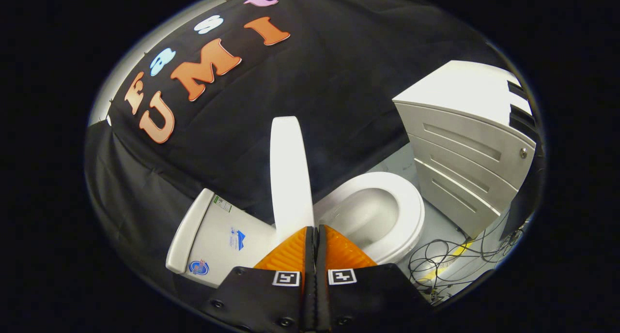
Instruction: Open the toilet lid.
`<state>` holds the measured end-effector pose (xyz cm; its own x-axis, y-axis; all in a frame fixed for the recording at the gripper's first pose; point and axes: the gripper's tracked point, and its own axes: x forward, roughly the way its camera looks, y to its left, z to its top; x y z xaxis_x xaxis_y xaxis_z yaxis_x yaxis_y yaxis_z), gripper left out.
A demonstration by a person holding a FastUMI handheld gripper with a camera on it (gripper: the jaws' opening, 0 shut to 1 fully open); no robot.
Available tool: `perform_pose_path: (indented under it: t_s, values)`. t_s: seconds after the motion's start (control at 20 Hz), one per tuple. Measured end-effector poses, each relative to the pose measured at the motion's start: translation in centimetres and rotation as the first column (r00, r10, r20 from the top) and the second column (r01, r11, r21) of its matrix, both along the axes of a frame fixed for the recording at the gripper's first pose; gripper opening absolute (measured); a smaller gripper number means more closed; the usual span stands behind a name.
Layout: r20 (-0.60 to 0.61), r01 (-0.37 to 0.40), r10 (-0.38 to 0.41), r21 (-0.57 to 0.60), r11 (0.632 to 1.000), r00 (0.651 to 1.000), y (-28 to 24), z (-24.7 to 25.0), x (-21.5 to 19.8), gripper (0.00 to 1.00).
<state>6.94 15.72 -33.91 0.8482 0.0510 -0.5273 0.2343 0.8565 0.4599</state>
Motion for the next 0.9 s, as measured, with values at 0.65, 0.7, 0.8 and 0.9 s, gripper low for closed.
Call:
perform_pose_path:
  t_s: [0.65,0.7,0.8,0.9]
  values:
    - [0.041,-0.140,0.152,-0.214,0.967,0.987,7.6,3.8,0.2,0.08]
    - [0.042,-0.147,0.161,-0.226,0.963,0.986,8.0,4.0,0.2,0.08]
    - [0.042,-0.156,0.171,-0.245,0.957,0.984,8.9,4.2,0.2,0.08]
    - [0.044,-0.166,0.184,-0.265,0.950,0.982,9.9,4.4,0.3,0.08]
